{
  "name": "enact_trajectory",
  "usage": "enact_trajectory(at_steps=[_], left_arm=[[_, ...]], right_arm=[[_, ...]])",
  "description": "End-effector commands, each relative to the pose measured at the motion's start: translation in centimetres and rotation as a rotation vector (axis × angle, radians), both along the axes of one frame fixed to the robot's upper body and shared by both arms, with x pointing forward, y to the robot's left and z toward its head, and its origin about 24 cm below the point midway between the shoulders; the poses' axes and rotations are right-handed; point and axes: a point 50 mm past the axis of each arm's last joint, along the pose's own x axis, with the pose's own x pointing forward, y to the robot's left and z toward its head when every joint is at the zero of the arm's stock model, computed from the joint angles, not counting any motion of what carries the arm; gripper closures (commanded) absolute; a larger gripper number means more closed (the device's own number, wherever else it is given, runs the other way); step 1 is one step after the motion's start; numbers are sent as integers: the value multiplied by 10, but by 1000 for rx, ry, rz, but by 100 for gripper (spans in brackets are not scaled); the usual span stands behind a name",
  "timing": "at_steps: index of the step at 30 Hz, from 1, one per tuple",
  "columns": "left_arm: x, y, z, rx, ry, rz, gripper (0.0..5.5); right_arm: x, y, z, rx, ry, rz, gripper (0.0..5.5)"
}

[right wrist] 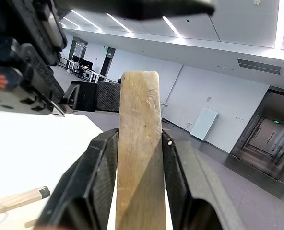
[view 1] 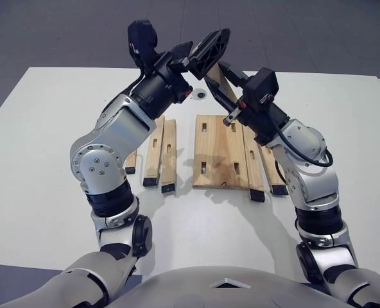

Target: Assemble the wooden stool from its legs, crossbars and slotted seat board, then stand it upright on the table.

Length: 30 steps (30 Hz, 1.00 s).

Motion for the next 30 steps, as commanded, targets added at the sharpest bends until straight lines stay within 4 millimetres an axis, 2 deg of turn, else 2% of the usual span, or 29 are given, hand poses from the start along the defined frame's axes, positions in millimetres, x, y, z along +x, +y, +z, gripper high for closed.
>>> enact_trajectory(at_steps=[1,11,22,30], left_arm=[[-2,-1,-6,-6,29,-2,129],[2,-2,-18,-15,76,-14,302],[1,-5,-20,-23,60,-36,475],[-2,-7,-16,-97,36,-81,490]], right_arm=[[0,5,3,1,-16,19,419],[7,8,-1,-1,-6,4,419],[9,8,-3,-7,-9,2,419],[12,9,-11,-53,-1,-11,419]])
